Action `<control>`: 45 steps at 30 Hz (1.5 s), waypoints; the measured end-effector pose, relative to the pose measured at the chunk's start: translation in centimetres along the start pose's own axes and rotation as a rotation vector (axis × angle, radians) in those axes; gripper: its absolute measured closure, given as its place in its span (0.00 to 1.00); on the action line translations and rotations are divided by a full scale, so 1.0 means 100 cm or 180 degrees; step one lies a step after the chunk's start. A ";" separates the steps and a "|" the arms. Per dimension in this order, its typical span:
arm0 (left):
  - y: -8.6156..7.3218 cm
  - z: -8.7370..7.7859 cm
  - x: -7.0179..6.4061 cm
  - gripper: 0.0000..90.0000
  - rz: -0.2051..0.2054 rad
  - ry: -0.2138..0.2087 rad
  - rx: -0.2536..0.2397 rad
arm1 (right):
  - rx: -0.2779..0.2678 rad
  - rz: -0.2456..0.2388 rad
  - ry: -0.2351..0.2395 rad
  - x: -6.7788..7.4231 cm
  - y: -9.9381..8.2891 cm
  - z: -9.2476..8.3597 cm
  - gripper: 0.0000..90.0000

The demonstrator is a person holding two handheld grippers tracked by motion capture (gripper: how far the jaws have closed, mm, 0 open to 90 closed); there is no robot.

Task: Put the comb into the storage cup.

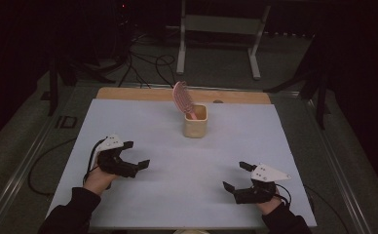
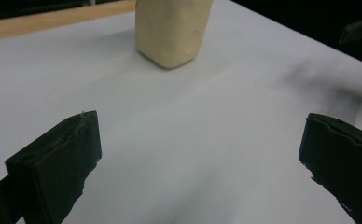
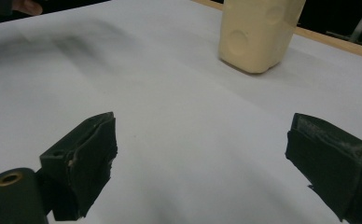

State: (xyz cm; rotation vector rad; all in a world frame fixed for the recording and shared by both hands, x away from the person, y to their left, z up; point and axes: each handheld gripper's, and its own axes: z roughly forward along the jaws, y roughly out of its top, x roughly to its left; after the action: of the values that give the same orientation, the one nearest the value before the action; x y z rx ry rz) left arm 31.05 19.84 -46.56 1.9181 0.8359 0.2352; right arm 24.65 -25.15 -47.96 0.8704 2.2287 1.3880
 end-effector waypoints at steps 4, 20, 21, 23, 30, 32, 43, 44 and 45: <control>-0.010 -0.002 -0.001 0.00 0.0027 -0.0025 0.0053 | 0.0008 -0.0018 0.0000 0.000 0.000 0.000 0.10; -0.044 -0.014 -0.005 0.00 0.0000 0.0006 0.0224 | 0.0015 -0.0017 -0.0005 -0.001 -0.001 0.001 0.10; -0.044 -0.014 -0.005 0.00 0.0000 0.0006 0.0224 | 0.0015 -0.0017 -0.0005 -0.001 -0.001 0.001 0.10; -0.048 -0.018 -0.005 0.00 -0.0007 0.0031 0.0226 | 0.0012 -0.0024 -0.0002 -0.001 -0.001 0.001 0.10; -0.062 -0.029 -0.006 0.00 -0.0060 0.0086 0.0263 | 0.0025 -0.0028 -0.0008 -0.001 -0.001 0.002 0.10; -0.064 -0.032 -0.006 0.00 -0.0063 0.0120 0.0257 | 0.0016 -0.0029 -0.0005 -0.001 -0.001 0.002 0.10; -0.071 -0.043 -0.005 0.00 -0.0039 0.0263 0.0245 | 0.0041 -0.0025 -0.0007 -0.002 -0.002 0.002 0.09; -0.072 -0.043 -0.005 0.00 -0.0047 0.0266 0.0224 | 0.0038 -0.0026 -0.0002 -0.002 -0.002 0.002 0.10; -0.072 -0.043 -0.005 0.00 -0.0047 0.0266 0.0224 | 0.0038 -0.0026 -0.0002 -0.002 -0.002 0.002 0.10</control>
State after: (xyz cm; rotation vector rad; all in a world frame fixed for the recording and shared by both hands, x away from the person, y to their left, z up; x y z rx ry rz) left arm 25.31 24.59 -50.42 1.9781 0.9243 0.2819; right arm 24.83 -25.20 -48.28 0.8645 2.2397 1.3720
